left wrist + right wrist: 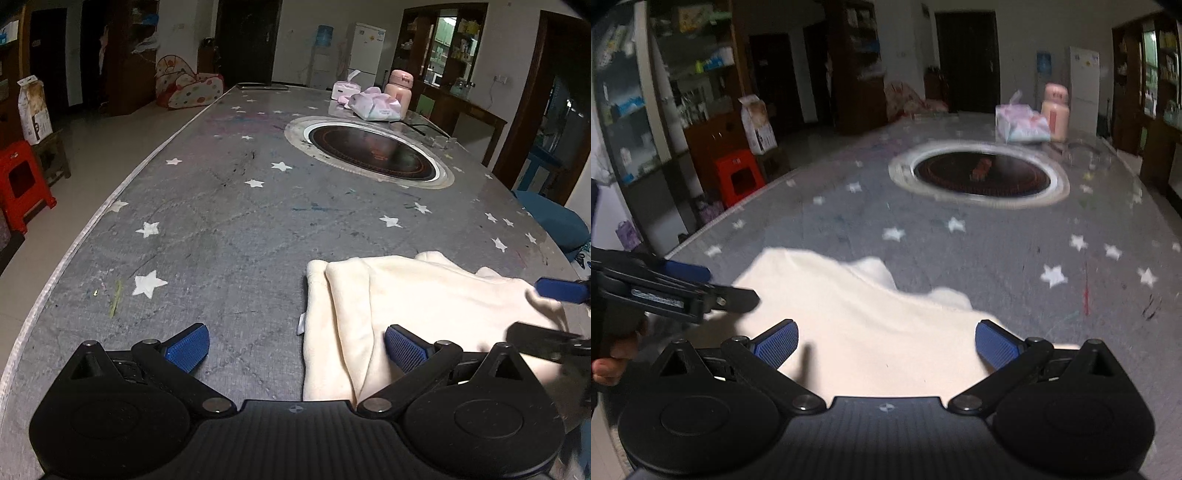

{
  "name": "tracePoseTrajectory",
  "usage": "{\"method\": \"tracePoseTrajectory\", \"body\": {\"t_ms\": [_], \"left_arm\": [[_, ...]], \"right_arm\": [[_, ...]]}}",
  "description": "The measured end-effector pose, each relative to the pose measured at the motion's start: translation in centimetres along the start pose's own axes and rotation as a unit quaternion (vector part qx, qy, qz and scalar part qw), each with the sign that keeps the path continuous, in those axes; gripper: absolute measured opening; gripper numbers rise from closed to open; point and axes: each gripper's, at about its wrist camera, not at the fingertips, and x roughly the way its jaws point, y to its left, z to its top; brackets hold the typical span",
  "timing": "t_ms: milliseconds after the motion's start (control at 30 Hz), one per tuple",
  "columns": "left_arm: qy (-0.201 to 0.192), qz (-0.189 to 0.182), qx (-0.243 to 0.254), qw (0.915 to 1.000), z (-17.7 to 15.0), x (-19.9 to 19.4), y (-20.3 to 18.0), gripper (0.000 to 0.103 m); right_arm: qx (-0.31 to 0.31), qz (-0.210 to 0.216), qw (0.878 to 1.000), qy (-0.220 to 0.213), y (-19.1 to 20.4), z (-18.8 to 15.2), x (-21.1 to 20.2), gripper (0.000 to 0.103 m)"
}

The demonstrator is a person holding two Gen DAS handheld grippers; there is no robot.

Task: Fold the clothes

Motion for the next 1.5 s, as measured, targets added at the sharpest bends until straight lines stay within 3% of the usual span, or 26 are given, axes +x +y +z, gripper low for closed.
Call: {"method": "tracePoseTrajectory", "body": {"t_ms": [133,733,1333,1500], "left_arm": [[0.003,0.005,-0.009,0.9999,0.0,-0.2,-0.2,0.103],[-0.007,0.011,0.002,0.9999,-1.2,-2.5,-1.5,0.103],[-0.040,0.040,0.040,0.9976,-2.2,-4.4,-2.0,0.103],[-0.025,0.043,0.039,0.9980,-2.4,-4.5,-2.2,0.103]], "right_arm": [[-0.005,0.003,1.000,-0.028,0.4,-0.3,-1.8,0.103],[0.010,0.022,0.999,-0.049,1.9,-2.4,-4.7,0.103],[-0.019,0.038,0.999,-0.017,4.3,-3.7,-4.2,0.103],[-0.023,0.039,0.999,-0.016,4.9,-4.0,-4.3,0.103]]}}
